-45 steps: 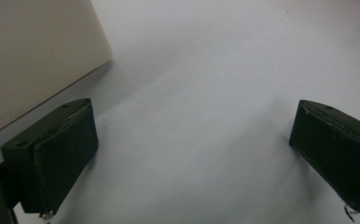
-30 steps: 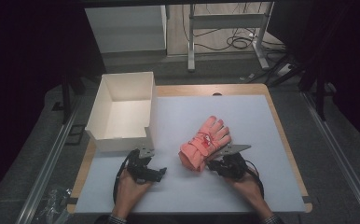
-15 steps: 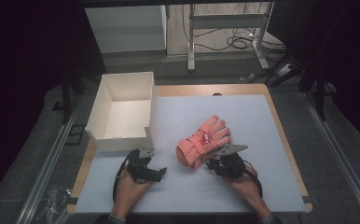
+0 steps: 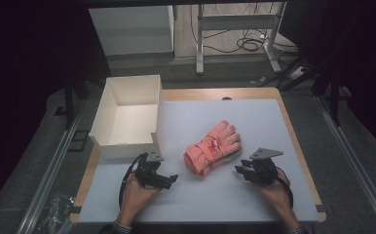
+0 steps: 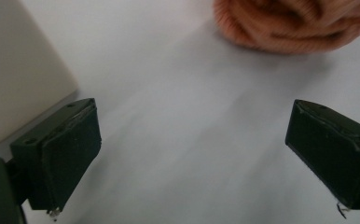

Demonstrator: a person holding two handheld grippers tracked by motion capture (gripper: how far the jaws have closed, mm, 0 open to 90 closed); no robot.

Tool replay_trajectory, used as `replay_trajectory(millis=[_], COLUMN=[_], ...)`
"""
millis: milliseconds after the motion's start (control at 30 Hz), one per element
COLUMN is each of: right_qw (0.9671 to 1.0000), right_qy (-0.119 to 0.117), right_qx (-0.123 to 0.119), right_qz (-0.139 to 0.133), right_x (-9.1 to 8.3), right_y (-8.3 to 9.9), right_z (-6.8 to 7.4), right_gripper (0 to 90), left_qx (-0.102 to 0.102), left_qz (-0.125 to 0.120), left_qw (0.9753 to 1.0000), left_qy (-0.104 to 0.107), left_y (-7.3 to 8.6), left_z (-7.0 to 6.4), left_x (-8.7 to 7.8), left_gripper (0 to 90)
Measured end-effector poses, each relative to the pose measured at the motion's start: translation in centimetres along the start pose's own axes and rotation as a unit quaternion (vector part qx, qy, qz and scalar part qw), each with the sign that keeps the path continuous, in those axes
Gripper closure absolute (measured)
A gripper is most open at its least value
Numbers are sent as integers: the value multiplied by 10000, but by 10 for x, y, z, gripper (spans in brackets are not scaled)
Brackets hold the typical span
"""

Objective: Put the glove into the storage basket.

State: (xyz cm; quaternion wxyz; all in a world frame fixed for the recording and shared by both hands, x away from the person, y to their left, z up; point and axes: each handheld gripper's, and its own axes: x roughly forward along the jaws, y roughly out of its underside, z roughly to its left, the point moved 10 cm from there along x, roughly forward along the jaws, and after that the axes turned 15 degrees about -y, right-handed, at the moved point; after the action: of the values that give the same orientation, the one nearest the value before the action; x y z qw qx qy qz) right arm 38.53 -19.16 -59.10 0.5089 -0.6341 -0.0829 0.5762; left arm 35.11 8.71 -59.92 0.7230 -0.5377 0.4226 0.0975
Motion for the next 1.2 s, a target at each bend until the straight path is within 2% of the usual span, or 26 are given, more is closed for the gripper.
replay_trajectory(millis=[33, 167, 267, 500, 667, 767, 1033, 1200], right_qw=[10000, 9995, 9988, 9962, 9955, 9955, 9956, 9956], right_qy=[48, 310, 475, 838, 848, 851, 839, 844], right_qx=[19, 72, 133, 256, 415, 409, 406, 418], right_qz=[-13, -16, -22, -19, -19, 7, -15, -20], right_x=[-2, -13, -20, -32, -33, -32, -32, -32], right_y=[1, 5, 8, 16, 22, 22, 23, 23], right_z=[-2, -17, -28, -48, -56, -55, -56, -55], right_gripper=[566, 451, 389, 293, 246, 231, 227, 227], left_qx=[29, 214, 280, 498, 746, 908, 1213, 1329], left_qz=[14, 25, -22, -33, 12, 74, 234, 362], left_qw=[10000, 9995, 9990, 9971, 9955, 9941, 9903, 9883], left_qy=[91, 211, 358, 567, 592, 582, 634, 654], left_y=[-4, -17, -30, -63, -87, -100, -118, -123], left_z=[-3, -10, -16, -30, -39, -45, -58, -68], left_x=[-2, -8, -13, -15, -8, 1, 25, 40], left_gripper=[30, 10, 3, 0, 0, 0, 0, 0])
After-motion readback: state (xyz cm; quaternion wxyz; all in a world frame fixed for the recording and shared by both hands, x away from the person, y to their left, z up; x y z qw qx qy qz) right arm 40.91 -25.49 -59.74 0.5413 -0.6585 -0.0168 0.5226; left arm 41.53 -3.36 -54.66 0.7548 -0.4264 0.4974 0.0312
